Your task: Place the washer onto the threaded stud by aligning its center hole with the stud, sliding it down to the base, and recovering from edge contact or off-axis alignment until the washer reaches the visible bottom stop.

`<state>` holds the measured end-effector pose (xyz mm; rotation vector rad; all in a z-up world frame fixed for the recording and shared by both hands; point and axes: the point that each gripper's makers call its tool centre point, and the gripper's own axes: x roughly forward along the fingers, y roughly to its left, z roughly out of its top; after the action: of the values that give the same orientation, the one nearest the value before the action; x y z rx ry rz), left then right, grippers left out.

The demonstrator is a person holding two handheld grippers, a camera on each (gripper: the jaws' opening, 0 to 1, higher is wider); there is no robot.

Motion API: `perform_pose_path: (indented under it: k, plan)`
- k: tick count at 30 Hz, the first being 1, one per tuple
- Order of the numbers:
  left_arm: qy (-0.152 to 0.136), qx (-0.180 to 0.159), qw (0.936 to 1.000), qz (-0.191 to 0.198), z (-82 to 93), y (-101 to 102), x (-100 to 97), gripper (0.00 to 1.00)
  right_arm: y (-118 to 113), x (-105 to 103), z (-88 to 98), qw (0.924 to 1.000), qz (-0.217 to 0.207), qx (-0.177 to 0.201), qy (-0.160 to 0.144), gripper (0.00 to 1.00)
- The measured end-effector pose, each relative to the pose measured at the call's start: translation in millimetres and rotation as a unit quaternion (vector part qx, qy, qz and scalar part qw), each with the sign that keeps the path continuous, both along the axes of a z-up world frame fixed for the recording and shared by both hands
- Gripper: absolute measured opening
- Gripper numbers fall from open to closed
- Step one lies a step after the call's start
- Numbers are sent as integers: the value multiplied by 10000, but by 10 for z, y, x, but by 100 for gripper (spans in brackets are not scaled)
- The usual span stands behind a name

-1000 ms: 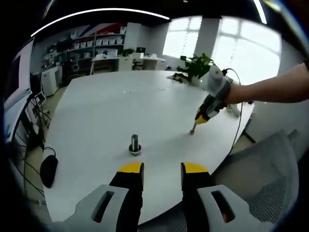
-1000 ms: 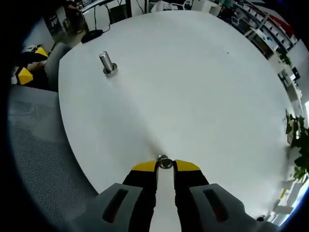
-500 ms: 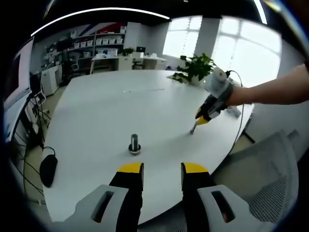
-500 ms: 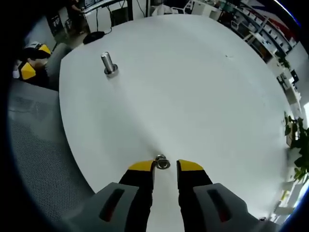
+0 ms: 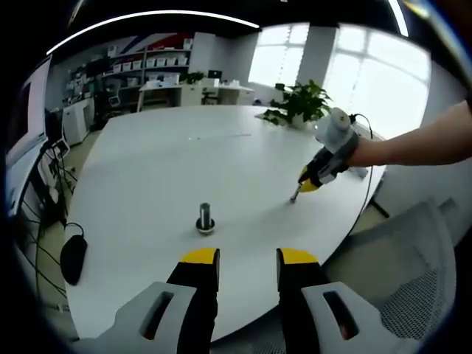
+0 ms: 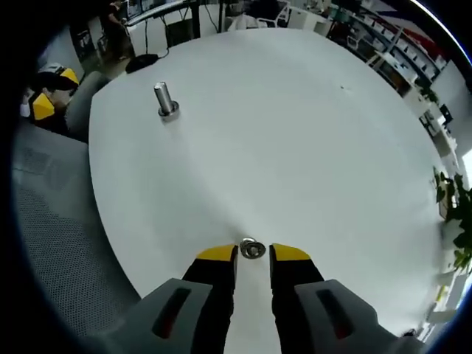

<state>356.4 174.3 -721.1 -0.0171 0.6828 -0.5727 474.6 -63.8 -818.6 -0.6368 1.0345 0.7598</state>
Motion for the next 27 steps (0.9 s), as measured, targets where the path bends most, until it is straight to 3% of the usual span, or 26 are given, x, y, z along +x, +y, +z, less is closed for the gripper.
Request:
perform_pose_path:
  k: [16, 27]
  plan:
    - [33, 37, 10000, 6, -20, 7, -2, 29, -9, -3, 33, 9997, 127, 81, -204, 15]
    - [54, 55, 10000, 14, -30, 14, -3, 29, -7, 11, 51, 9996, 270, -72, -40, 15]
